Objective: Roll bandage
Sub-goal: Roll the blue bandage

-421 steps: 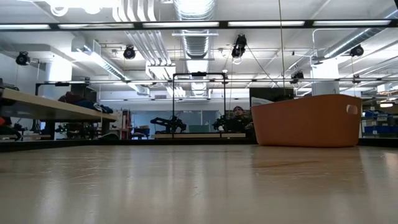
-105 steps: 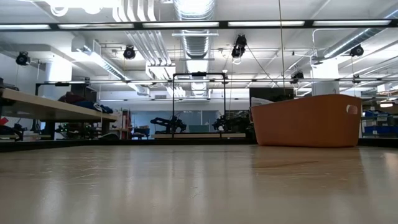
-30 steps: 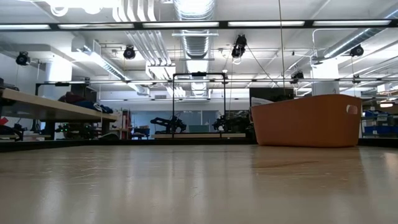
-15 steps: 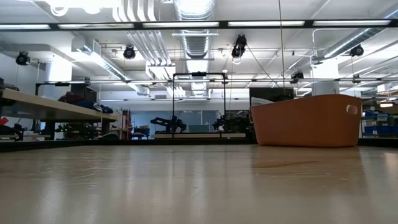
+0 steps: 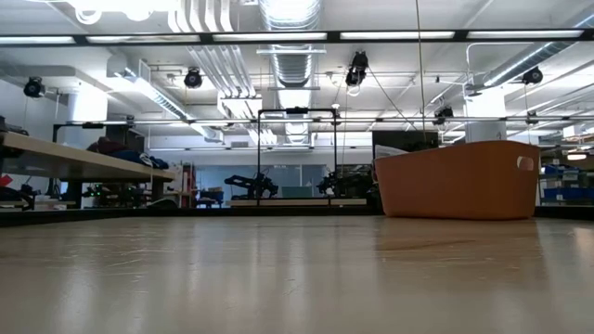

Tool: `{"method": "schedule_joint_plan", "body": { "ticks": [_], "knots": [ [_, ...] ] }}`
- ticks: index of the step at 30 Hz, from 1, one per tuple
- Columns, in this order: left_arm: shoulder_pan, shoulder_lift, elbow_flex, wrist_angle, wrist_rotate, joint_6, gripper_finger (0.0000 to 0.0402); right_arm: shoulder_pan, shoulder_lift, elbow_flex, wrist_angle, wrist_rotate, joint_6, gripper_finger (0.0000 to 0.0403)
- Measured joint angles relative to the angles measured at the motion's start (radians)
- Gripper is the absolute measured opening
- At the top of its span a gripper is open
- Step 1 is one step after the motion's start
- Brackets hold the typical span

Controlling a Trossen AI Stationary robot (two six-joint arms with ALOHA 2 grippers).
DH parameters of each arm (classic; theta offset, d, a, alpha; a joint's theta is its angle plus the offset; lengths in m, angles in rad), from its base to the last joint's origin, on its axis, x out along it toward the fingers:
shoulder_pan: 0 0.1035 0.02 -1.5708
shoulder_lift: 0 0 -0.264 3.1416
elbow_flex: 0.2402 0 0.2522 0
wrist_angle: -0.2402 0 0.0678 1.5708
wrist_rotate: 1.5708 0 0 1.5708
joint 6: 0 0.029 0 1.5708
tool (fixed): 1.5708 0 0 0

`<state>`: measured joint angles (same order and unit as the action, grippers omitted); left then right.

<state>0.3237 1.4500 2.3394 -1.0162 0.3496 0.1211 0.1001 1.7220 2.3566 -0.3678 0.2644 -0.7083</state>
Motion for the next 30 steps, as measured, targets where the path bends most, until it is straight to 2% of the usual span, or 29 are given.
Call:
{"method": "schedule_joint_plan", "body": {
  "ticks": [8, 14, 18, 24, 30],
  "knots": [
    [0.000, -0.015, 0.001, 0.163, 0.000, -0.038, 0.0231, -0.002, -0.015, 0.000, 0.006, 0.000, -0.078, 0.0008],
    [0.000, -0.020, 0.002, 0.217, 0.000, -0.167, 0.0266, -0.005, -0.012, 0.000, 0.008, -0.001, -0.350, 0.0008],
    [0.000, -0.012, 0.001, 0.255, 0.003, -0.291, 0.0297, -0.006, -0.005, -0.002, 0.003, 0.002, -0.465, 0.0008],
    [0.001, 0.012, 0.001, 0.265, 0.119, -0.498, 0.0334, -0.006, 0.002, -0.004, 0.005, 0.061, -0.656, 0.0008],
    [0.001, 0.035, 0.001, 0.275, 0.139, -0.543, 0.0347, -0.007, 0.009, -0.004, -0.014, 0.076, -0.807, 0.0008]
  ]
}}
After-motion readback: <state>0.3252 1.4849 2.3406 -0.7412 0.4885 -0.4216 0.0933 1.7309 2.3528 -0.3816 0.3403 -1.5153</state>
